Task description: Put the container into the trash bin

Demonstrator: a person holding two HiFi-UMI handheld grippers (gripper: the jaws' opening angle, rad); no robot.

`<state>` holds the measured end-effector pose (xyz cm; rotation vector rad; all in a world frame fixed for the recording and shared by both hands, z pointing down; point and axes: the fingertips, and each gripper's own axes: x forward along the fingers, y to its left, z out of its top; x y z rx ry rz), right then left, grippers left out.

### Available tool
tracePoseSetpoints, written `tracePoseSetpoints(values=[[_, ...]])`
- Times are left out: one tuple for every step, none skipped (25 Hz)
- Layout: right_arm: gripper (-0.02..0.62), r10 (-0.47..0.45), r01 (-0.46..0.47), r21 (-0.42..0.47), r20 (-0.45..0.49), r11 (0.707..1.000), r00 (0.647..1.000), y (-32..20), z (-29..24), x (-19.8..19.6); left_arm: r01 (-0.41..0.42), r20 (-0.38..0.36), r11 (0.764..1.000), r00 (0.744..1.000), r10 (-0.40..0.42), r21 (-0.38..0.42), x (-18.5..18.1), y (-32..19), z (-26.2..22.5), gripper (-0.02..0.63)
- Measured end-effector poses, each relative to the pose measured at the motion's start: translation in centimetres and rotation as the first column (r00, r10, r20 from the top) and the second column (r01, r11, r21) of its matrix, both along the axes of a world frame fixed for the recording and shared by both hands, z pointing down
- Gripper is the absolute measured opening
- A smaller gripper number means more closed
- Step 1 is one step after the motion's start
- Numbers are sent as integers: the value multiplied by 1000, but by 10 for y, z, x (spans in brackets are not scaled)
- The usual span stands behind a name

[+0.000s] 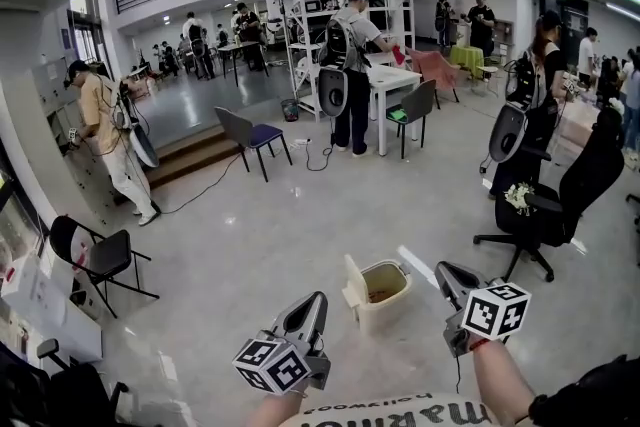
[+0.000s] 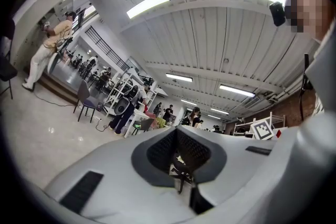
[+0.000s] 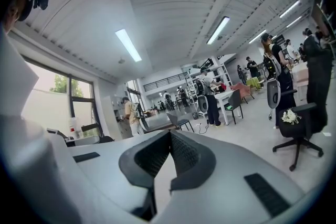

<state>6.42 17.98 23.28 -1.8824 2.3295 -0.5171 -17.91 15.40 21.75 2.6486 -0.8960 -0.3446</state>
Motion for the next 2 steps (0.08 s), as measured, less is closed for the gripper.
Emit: tracePoseSetpoints(values=[[3,-1,1,0,-1,1000,1000,0,1,-1,1,0,1000,1000,-1,1,-1,0,0,-6],[2,-3,3,-1,-1,1000,1000,0,1,-3,1,0,1000,1000,-1,2,-2,1,1,-6]])
